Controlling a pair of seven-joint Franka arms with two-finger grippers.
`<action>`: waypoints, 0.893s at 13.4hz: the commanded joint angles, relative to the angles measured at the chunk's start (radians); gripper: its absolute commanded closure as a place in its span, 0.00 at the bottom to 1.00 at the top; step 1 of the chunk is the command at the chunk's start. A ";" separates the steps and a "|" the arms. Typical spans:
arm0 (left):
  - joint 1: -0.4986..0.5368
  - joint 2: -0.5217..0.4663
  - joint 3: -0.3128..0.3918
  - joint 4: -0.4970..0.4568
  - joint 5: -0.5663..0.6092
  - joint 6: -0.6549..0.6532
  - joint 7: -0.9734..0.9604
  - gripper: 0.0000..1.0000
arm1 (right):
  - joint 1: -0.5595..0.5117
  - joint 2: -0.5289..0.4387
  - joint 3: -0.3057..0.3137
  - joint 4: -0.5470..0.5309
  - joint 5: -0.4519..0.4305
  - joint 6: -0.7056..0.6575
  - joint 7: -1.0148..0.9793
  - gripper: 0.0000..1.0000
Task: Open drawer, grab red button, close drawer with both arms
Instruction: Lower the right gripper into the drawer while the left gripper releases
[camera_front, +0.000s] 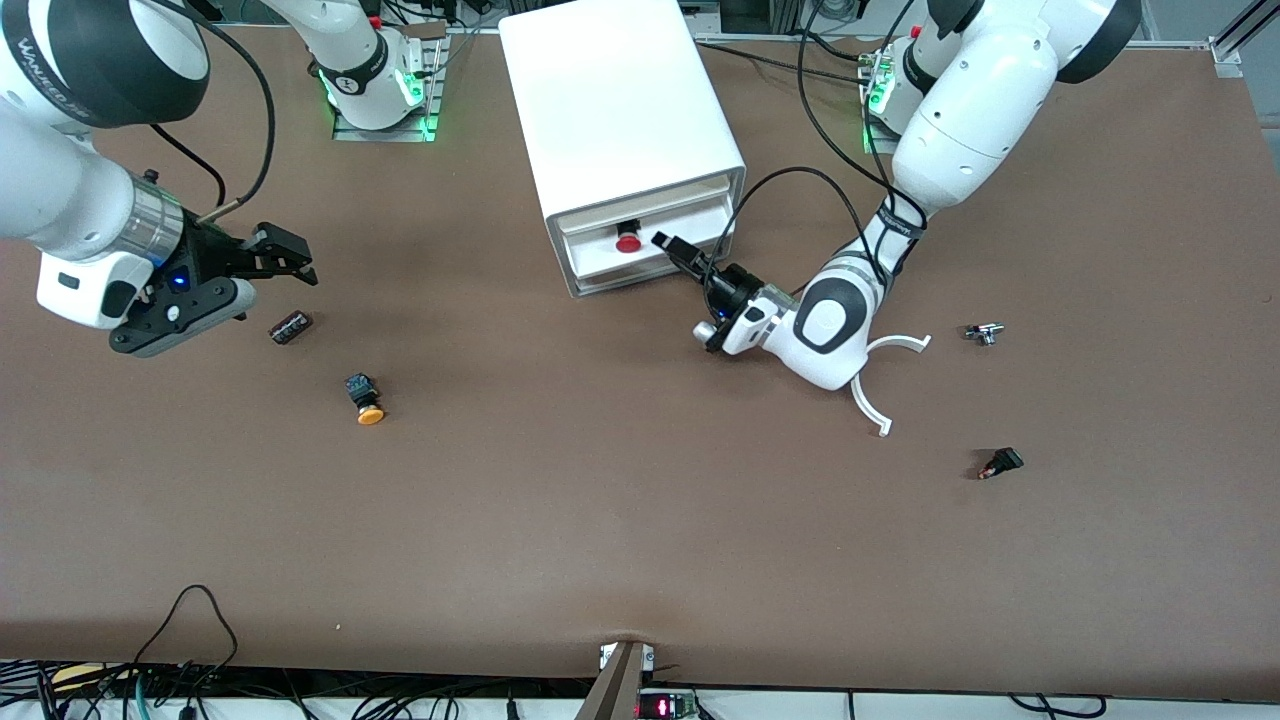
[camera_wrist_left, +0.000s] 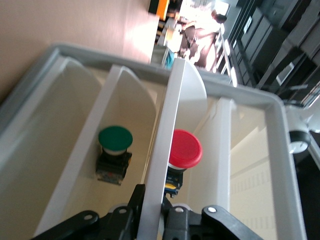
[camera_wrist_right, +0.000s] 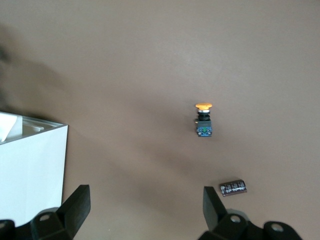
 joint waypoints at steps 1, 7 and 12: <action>0.020 -0.038 0.000 -0.009 -0.067 0.062 -0.064 0.89 | 0.058 0.025 -0.002 0.025 0.017 0.018 0.055 0.00; 0.058 -0.057 0.000 -0.009 -0.124 0.140 -0.066 0.65 | 0.208 0.155 -0.002 0.158 0.014 0.063 0.287 0.00; 0.078 -0.160 0.034 -0.018 0.021 0.149 -0.239 0.00 | 0.319 0.212 -0.003 0.175 0.009 0.136 0.465 0.00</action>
